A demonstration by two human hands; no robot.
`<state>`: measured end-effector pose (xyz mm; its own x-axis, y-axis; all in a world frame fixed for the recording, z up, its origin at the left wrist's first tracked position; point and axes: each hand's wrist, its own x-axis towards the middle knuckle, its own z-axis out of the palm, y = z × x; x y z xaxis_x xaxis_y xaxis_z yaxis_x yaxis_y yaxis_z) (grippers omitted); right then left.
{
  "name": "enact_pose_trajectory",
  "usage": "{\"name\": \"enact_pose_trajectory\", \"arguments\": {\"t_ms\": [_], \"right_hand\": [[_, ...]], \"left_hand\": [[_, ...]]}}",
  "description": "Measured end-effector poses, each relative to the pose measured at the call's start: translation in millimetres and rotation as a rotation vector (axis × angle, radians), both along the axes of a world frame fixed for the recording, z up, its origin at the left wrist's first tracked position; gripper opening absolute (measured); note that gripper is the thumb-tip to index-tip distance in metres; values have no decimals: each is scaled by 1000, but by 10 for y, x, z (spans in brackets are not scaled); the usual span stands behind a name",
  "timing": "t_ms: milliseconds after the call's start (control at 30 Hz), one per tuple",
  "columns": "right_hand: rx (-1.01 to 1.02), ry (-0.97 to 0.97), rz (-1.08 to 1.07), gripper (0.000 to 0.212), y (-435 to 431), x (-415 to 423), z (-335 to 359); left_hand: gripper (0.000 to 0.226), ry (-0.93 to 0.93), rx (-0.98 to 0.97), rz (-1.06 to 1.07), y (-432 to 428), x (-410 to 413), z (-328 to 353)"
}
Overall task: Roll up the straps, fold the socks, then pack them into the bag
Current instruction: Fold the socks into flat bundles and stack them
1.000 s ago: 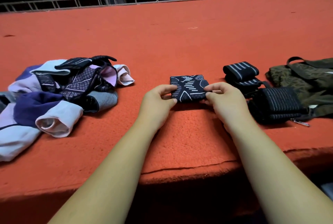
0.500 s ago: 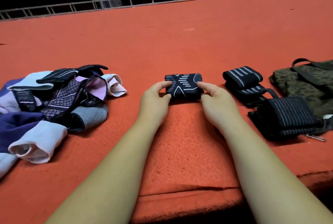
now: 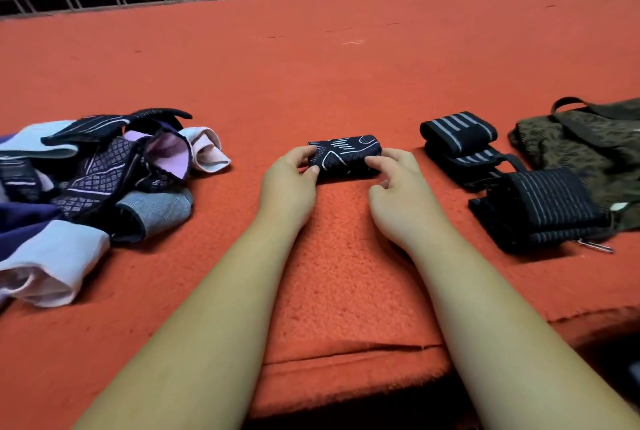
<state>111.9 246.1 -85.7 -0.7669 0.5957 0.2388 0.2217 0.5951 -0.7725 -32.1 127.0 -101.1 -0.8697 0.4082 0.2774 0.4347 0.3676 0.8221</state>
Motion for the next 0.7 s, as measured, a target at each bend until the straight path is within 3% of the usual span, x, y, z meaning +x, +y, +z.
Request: {"name": "enact_pose_trajectory", "arguments": {"t_ms": [133, 367, 567, 700], "right_hand": [[34, 31, -21, 61, -29, 34, 20], [81, -74, 5, 64, -1, 28, -5], [108, -149, 6, 63, 35, 9, -19], [67, -100, 0, 61, 14, 34, 0]], "left_hand": [[21, -25, 108, 73, -29, 18, 8], [10, -13, 94, 121, -17, 16, -2], [17, -74, 95, 101, -27, 49, 44], [22, -111, 89, 79, -61, 116, 107]]}}
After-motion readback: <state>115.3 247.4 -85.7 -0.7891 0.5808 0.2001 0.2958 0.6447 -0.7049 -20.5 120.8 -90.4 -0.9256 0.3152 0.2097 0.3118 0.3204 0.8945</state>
